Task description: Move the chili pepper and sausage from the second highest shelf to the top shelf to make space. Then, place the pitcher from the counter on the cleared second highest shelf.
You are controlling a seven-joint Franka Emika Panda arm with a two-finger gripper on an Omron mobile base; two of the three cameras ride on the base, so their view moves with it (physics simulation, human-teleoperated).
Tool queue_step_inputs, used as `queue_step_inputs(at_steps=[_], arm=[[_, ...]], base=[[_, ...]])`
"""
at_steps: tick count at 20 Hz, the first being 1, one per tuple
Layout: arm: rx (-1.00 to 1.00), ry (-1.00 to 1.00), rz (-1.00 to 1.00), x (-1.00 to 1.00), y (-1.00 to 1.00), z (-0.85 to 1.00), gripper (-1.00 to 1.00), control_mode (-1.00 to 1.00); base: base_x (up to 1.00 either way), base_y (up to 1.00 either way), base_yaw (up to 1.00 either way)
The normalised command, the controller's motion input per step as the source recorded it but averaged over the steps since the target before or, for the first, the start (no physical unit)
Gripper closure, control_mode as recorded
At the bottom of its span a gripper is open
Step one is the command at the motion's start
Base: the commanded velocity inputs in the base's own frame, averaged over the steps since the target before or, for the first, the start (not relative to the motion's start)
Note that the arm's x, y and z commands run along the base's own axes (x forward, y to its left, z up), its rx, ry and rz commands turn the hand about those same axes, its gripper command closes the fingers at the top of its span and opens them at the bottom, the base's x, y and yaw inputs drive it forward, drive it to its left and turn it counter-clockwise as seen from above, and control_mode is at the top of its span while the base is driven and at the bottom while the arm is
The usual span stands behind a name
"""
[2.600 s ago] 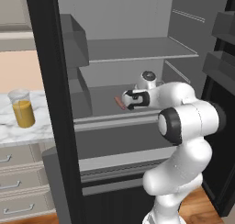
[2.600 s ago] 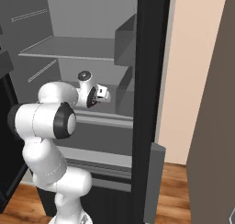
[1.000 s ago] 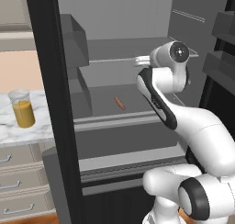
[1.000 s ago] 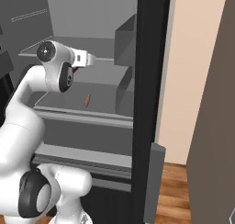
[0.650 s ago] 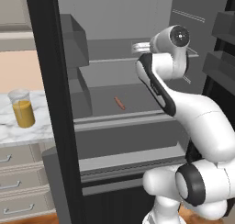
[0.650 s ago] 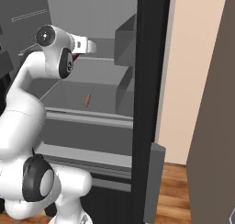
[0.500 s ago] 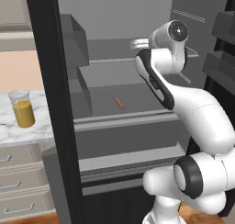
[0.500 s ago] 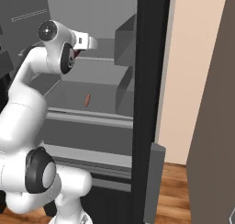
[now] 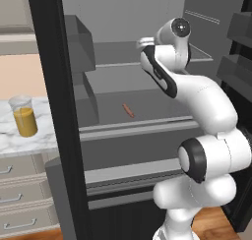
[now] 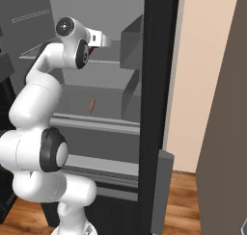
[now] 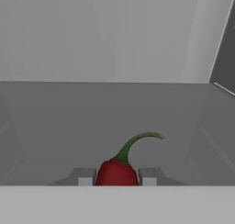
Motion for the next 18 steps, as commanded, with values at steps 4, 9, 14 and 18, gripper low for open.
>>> queue_step_inputs(at_steps=[4, 9, 14, 18], arm=[[0.0, 0.0, 0.0, 0.61, -0.06, -0.39, 1.0, -1.0], [0.0, 0.0, 0.0, 0.61, 0.0, -0.57, 1.0, -1.0], [0.0, 0.0, 0.0, 0.63, 0.0, -0.4, 1.0, -1.0], [0.0, 0.0, 0.0, 0.63, 0.0, -0.12, 1.0, -1.0]], base=[[0.0, 0.0, 0.0], [0.0, 0.0, 0.0], [0.0, 0.0, 0.0], [0.0, 0.0, 0.0]])
